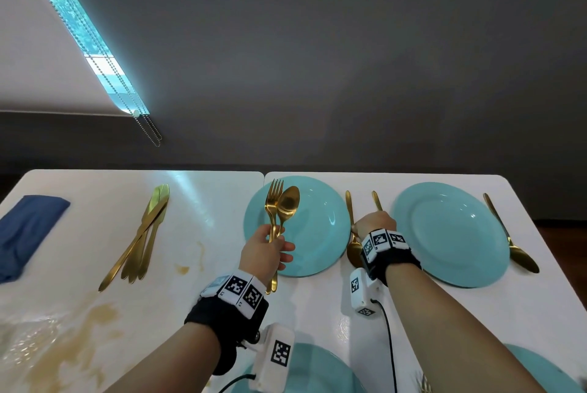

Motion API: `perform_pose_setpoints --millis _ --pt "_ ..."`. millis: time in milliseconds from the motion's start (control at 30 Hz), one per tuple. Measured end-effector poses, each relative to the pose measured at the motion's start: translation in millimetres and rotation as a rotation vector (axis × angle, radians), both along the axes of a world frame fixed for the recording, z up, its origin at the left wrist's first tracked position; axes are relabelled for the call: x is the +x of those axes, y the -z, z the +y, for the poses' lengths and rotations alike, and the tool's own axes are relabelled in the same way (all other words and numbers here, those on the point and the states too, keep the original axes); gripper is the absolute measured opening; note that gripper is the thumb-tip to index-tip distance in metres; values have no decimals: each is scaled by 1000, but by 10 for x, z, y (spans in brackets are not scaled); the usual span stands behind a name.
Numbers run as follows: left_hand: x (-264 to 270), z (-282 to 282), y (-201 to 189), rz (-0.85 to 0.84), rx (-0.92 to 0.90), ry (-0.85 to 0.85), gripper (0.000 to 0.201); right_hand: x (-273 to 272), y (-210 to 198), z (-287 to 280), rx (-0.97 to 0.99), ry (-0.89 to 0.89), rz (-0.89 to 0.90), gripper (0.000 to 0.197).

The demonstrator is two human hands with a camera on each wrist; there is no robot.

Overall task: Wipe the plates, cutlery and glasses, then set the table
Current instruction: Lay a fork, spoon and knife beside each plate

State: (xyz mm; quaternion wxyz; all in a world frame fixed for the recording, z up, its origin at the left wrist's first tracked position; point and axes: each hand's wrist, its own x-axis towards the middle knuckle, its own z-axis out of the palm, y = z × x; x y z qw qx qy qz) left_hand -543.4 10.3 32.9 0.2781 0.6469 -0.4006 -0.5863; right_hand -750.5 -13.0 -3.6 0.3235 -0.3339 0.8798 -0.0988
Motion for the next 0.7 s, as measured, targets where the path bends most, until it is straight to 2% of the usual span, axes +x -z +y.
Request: perform_pose_setpoints --millis 67,200,300,433,533,600,700 --pt "1 15 5 5 -1 -8 13 -3 -46 37 3 -90 83 34" --pt "11 36 18 11 8 -28 15 -2 -72 71 -12 -167 74 23" --pt "25 56 8 31 22 -42 15 -8 -99 123 -20 -219 91 32" --pt "43 87 -24 71 46 -81 13 19 -182 130 -53 -204 68 28" --pt "55 114 -46 91 67 -86 14 131 -255 98 -206 -204 84 22" --pt "62 131 -54 113 90 -79 14 283 -344 134 -299 -311 68 23" --pt "86 165 -79 49 94 5 11 591 -541 252 -427 -606 58 22"
